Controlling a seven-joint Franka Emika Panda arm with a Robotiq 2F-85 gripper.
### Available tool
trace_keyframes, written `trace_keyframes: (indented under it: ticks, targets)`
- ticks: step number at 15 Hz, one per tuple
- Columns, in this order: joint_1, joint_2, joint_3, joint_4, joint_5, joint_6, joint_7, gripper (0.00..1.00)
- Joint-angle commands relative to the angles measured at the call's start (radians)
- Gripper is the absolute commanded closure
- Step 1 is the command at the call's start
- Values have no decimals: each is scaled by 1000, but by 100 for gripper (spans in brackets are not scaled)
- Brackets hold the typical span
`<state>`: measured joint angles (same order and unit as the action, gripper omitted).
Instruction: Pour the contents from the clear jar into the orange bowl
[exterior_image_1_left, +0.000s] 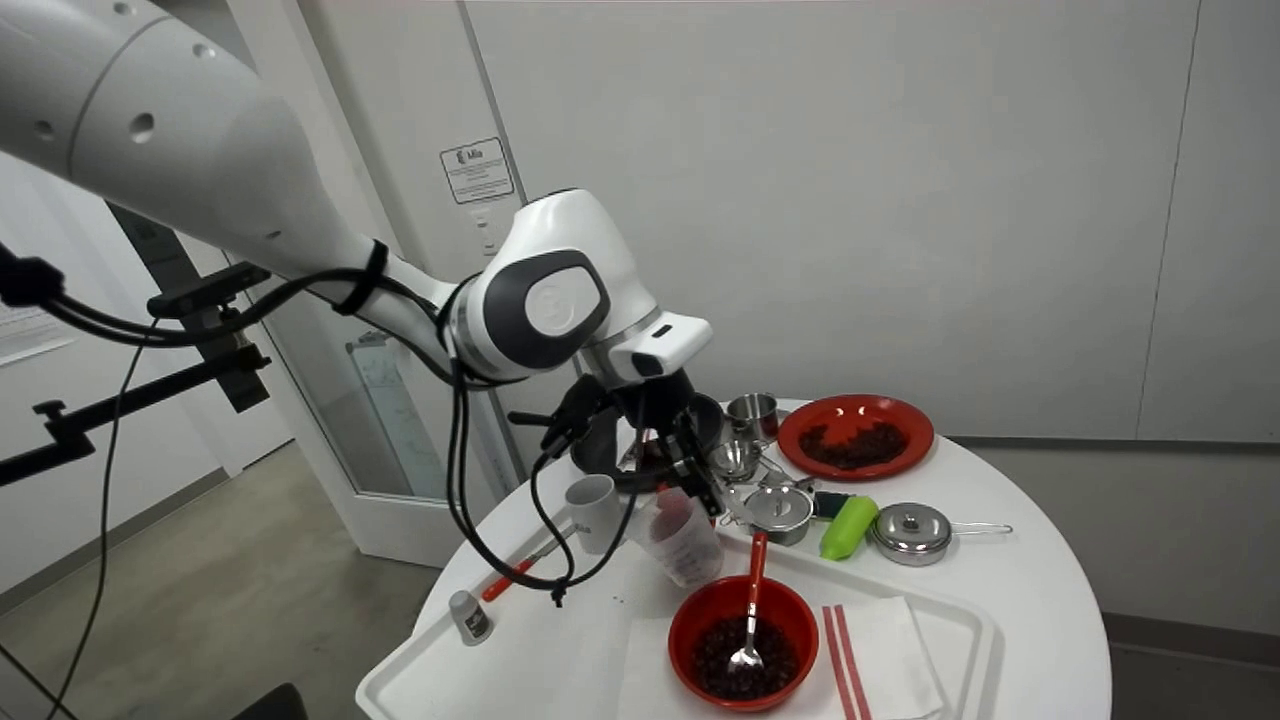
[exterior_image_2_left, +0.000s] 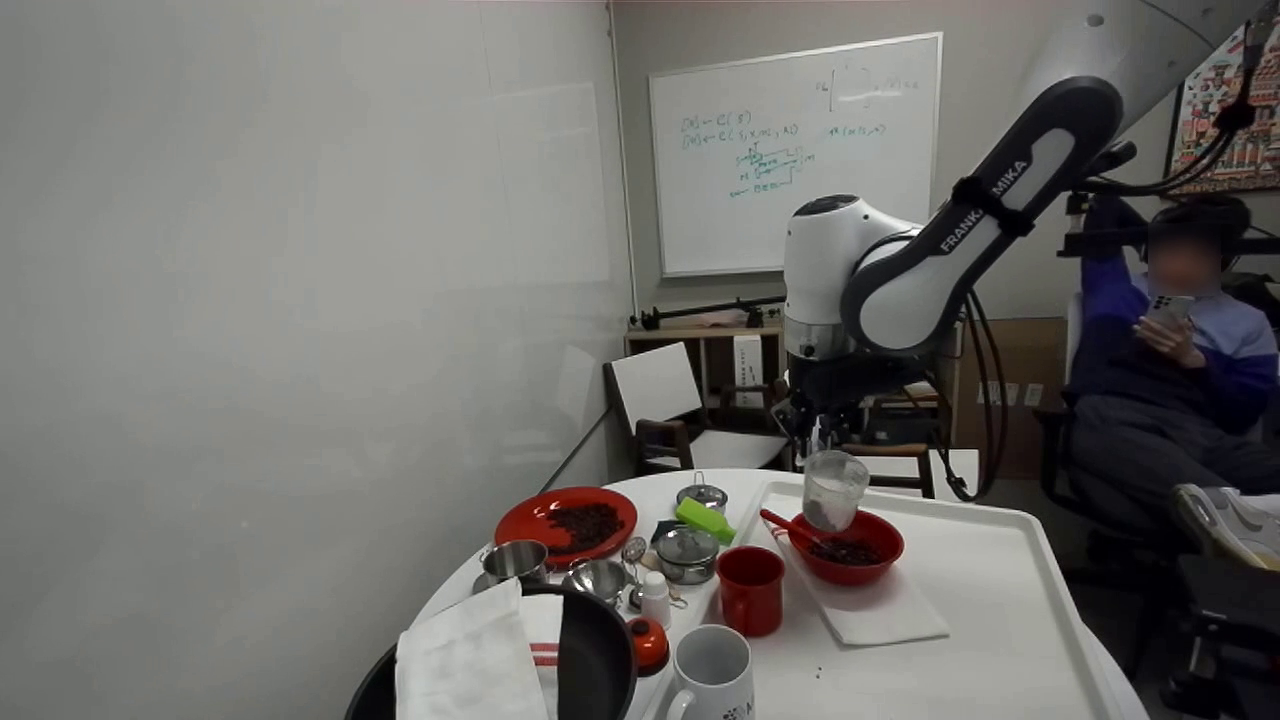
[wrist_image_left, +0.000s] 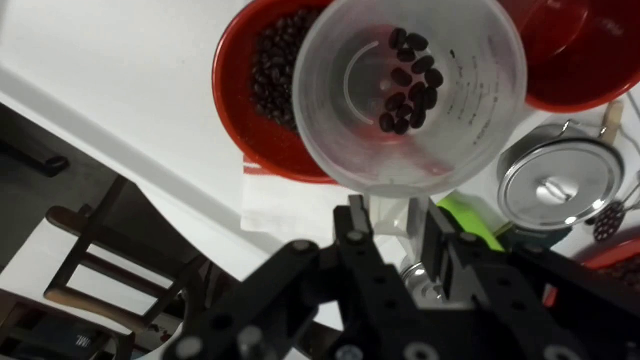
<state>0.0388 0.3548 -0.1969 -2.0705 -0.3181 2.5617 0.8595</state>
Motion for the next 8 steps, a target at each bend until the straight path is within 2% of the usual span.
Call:
trace_keyframes:
  ticks: [1, 5, 8]
  targets:
    - [80, 68, -121, 83, -164, 37, 197, 89]
    - [176, 91, -249, 110, -432, 45, 485, 89]
    - [292, 106, -363, 116, -602, 9, 702, 89]
